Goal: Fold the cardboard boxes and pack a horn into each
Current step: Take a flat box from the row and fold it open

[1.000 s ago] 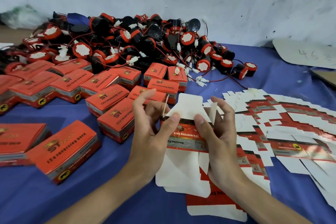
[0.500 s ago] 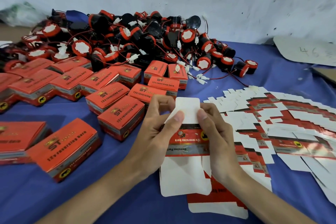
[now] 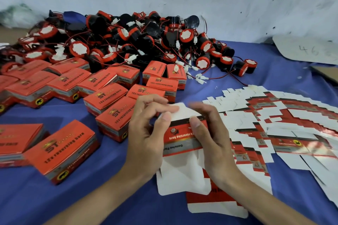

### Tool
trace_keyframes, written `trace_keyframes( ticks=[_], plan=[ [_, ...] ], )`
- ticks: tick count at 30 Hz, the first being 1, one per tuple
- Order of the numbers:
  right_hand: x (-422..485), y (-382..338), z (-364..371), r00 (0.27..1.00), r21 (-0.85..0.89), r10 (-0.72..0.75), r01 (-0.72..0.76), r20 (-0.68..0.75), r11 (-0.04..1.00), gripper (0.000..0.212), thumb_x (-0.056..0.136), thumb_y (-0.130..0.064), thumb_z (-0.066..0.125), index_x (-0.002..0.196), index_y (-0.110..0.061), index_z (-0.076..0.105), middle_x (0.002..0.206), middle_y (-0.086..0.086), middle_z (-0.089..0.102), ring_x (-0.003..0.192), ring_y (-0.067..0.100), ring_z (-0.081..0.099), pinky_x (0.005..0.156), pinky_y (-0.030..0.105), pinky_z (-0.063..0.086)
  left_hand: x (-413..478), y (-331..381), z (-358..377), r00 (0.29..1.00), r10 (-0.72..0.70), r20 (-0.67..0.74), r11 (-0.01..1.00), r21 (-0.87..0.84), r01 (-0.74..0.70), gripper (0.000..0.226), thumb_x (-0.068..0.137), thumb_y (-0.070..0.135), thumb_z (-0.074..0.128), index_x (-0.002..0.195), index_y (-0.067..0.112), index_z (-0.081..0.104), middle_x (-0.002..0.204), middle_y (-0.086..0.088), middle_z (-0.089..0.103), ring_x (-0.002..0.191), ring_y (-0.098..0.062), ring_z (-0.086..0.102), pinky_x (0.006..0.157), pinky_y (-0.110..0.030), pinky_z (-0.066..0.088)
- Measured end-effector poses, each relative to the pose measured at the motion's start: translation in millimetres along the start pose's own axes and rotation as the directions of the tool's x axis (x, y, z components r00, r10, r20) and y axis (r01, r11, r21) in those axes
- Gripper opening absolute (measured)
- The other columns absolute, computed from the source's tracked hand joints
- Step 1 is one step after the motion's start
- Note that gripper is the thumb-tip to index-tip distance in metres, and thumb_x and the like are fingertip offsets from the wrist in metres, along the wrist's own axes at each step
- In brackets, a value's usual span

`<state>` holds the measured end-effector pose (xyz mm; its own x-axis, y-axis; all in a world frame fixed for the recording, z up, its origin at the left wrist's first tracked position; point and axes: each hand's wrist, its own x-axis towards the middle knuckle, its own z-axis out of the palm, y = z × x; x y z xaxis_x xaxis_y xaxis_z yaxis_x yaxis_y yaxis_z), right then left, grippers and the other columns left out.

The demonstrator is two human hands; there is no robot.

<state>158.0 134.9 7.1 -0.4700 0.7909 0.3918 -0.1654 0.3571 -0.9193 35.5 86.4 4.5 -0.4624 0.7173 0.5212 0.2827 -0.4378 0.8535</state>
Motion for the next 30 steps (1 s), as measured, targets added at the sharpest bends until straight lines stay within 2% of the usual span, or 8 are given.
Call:
trace_keyframes(
  ticks=[7,11,15,20,22,25,27,30],
  plan=[
    [1,3,4,0.994,-0.117,-0.107,0.102,-0.032,0.988,0.017,0.089,-0.039,0.046,0.088,-0.026,0.057,0.095,-0.002,0.059,0.090,0.017,0.061,0.073,0.023,0.051,-6,0,1,0.991,0.134,-0.020,0.985,0.109,-0.131,0.019,0.087,0.028,0.048,0.070,0.022,0.053,0.075,-0.008,0.055,0.072,-0.019,0.059,0.065,-0.031,0.050],
    [2,5,3,0.988,-0.131,-0.147,0.140,-0.044,0.981,0.017,0.089,-0.033,0.046,0.080,-0.024,0.056,0.106,0.001,0.053,0.102,0.011,0.054,0.077,0.015,0.047,-6,0,2,0.987,0.158,-0.023,0.980,0.125,-0.154,0.027,0.087,0.026,0.049,0.062,0.015,0.051,0.068,-0.005,0.054,0.065,-0.017,0.057,0.062,-0.028,0.049],
    [3,6,1,0.983,-0.130,-0.177,0.171,-0.040,0.977,0.025,0.091,-0.028,0.046,0.075,-0.009,0.054,0.098,0.003,0.056,0.089,0.009,0.056,0.073,0.018,0.045,-10,-2,5,0.992,0.129,-0.002,0.984,0.128,-0.127,0.040,0.089,0.029,0.048,0.060,0.003,0.051,0.060,-0.002,0.050,0.057,-0.017,0.051,0.056,-0.035,0.046],
    [11,1,-7,0.927,-0.258,-0.339,0.291,-0.162,0.921,0.015,0.093,-0.022,0.046,0.088,-0.015,0.058,0.096,0.007,0.057,0.092,0.010,0.058,0.079,0.016,0.044,-6,2,3,0.976,0.098,0.193,0.982,0.137,-0.126,0.031,0.085,0.037,0.054,0.103,0.015,0.067,0.114,0.002,0.061,0.109,-0.009,0.059,0.087,-0.024,0.051],
    [13,-2,-9,0.900,-0.283,-0.339,0.262,-0.275,0.923,0.007,0.092,-0.027,0.049,0.096,-0.025,0.055,0.101,-0.003,0.055,0.094,0.004,0.055,0.082,0.013,0.043,-6,1,3,0.978,0.096,0.186,0.970,0.205,-0.134,0.037,0.086,0.039,0.054,0.113,0.017,0.065,0.123,0.007,0.060,0.113,0.000,0.057,0.087,-0.023,0.053],
    [11,-7,-10,0.902,-0.251,-0.211,0.119,-0.376,0.961,0.013,0.085,-0.044,0.053,0.085,-0.031,0.058,0.085,-0.017,0.060,0.079,-0.001,0.056,0.074,0.011,0.043,1,0,2,0.980,0.200,-0.012,0.935,0.300,-0.187,0.043,0.091,0.035,0.053,0.123,0.008,0.060,0.134,-0.003,0.055,0.124,-0.006,0.051,0.097,-0.020,0.047],
    [10,-8,-6,0.965,-0.110,0.031,-0.062,-0.259,0.992,0.029,0.077,-0.052,0.058,0.079,-0.025,0.069,0.080,-0.014,0.071,0.076,0.001,0.065,0.070,0.012,0.047,4,-1,2,0.962,0.260,-0.079,0.914,0.342,-0.219,0.044,0.093,0.029,0.050,0.131,0.005,0.052,0.145,-0.008,0.043,0.136,-0.014,0.039,0.110,-0.030,0.037],
    [9,-5,-1,0.961,0.244,0.278,-0.269,-0.002,0.932,0.030,0.072,-0.042,0.073,0.093,-0.020,0.074,0.099,0.004,0.073,0.094,0.017,0.067,0.085,0.031,0.053,-5,-6,9,0.945,0.285,0.164,0.865,0.381,-0.327,0.054,0.094,0.025,0.044,0.140,-0.001,0.035,0.155,-0.018,0.020,0.147,-0.026,0.016,0.119,-0.039,0.018]
  ],
)
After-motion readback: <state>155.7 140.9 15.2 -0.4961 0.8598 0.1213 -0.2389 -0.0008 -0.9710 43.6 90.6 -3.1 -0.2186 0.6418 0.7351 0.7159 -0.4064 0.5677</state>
